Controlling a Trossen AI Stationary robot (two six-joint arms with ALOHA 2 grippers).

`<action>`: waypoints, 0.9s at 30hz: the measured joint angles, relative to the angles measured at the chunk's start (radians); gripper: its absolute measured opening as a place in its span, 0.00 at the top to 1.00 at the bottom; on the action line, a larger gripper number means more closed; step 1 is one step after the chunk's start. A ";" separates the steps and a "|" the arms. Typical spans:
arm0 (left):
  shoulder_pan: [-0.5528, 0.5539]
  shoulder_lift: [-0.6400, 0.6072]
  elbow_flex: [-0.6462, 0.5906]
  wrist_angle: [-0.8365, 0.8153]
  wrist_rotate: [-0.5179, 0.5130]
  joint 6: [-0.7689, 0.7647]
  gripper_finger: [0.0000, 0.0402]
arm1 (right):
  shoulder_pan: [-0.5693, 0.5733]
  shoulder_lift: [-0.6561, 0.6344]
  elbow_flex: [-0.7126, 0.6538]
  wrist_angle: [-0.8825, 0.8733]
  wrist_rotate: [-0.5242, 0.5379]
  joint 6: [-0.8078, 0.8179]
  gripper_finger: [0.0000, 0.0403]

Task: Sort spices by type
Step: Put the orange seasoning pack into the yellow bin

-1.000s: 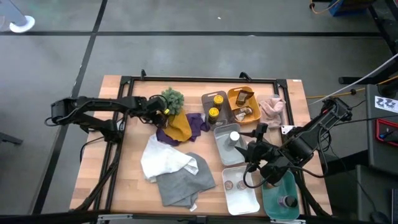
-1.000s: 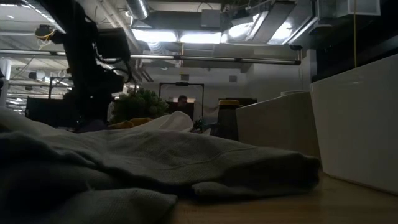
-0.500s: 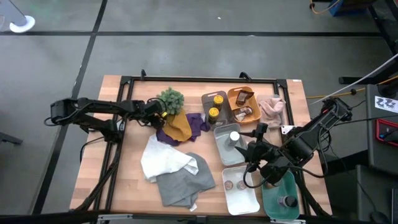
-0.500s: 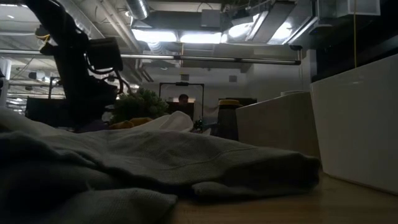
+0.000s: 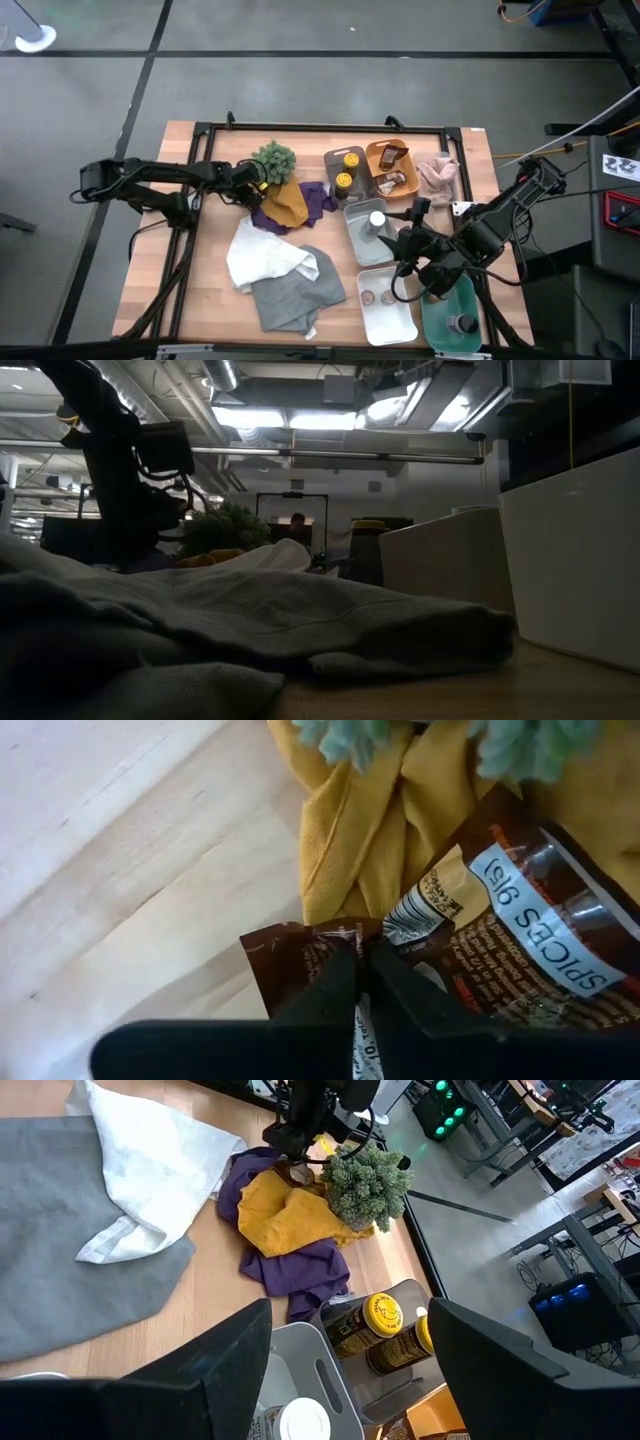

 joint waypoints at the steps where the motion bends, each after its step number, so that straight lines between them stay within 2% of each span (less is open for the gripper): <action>1: 0.000 -0.007 -0.001 -0.003 0.003 0.003 0.98 | 0.000 0.000 0.000 0.000 0.000 0.000 0.33; 5: 0.000 -0.059 -0.003 -0.009 0.010 0.004 0.99 | 0.000 -0.001 0.000 0.000 0.000 0.000 0.33; 10: 0.000 -0.163 -0.002 -0.034 0.020 0.015 0.99 | 0.000 -0.025 0.000 0.001 -0.053 0.000 0.33; 19: -0.014 -0.349 -0.001 -0.063 0.219 -0.014 1.00 | 0.000 -0.111 0.001 -0.012 -0.048 0.000 0.33; 23: -0.046 -0.395 -0.001 -0.005 0.296 -0.046 1.00 | 0.000 -0.177 0.001 -0.053 -0.083 0.000 0.33; 27: -0.089 -0.402 -0.001 0.151 0.319 -0.076 1.00 | 0.000 -0.239 -0.007 -0.095 -0.125 0.024 0.33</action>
